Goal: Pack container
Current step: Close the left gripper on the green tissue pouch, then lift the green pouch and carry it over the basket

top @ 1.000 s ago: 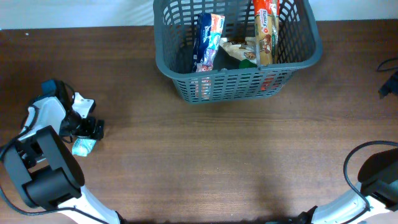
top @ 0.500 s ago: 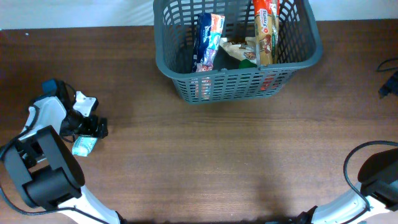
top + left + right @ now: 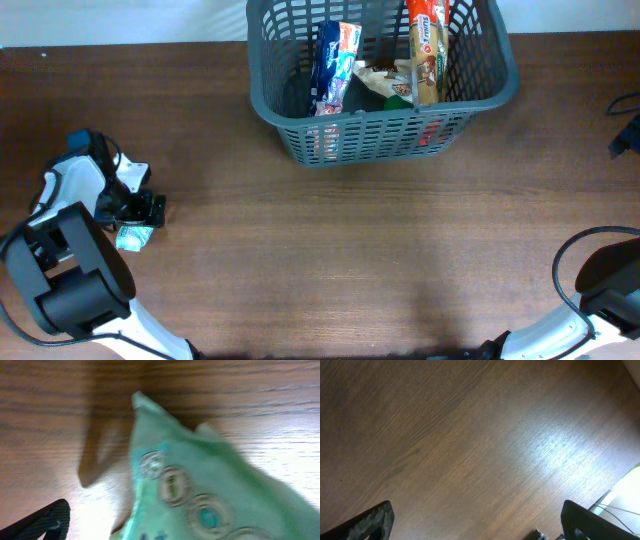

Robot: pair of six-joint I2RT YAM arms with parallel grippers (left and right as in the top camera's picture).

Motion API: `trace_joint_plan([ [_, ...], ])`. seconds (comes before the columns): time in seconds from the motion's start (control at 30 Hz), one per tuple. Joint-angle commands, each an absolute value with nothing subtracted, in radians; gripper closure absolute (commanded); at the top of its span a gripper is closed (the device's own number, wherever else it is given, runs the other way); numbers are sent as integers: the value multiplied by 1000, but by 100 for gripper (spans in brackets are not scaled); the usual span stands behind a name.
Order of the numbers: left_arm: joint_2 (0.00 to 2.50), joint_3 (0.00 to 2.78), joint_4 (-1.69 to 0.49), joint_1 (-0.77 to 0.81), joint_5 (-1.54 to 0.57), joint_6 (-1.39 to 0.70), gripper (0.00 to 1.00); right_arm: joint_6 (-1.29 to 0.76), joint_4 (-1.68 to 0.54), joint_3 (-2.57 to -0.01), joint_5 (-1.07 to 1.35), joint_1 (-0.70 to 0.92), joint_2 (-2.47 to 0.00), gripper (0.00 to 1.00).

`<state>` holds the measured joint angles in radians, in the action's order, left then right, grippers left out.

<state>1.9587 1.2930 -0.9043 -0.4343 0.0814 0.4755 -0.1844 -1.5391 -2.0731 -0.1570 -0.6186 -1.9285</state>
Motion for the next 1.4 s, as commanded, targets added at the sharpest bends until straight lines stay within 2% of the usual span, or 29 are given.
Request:
trace_joint_plan([
  [0.0, 1971, 1290, -905, -451, 117, 457, 1, -196, -1536, -2065, -170, -622, -1927, 1],
  [1.17, 2031, 1269, -870, -453, 67, 457, 0, -196, -1536, -2065, -170, -622, -1927, 1],
  [1.2, 2033, 1269, -869, -453, 68, 457, 9, -196, -1536, -2065, -170, -622, -1927, 1],
  [1.3, 2033, 1269, -859, -453, 68, 457, 63, -196, -1536, -2065, -170, -622, -1927, 1],
  [1.37, 2033, 1269, -855, -453, 68, 457, 90, -196, -1536, -2065, -169, -622, -1927, 1],
])
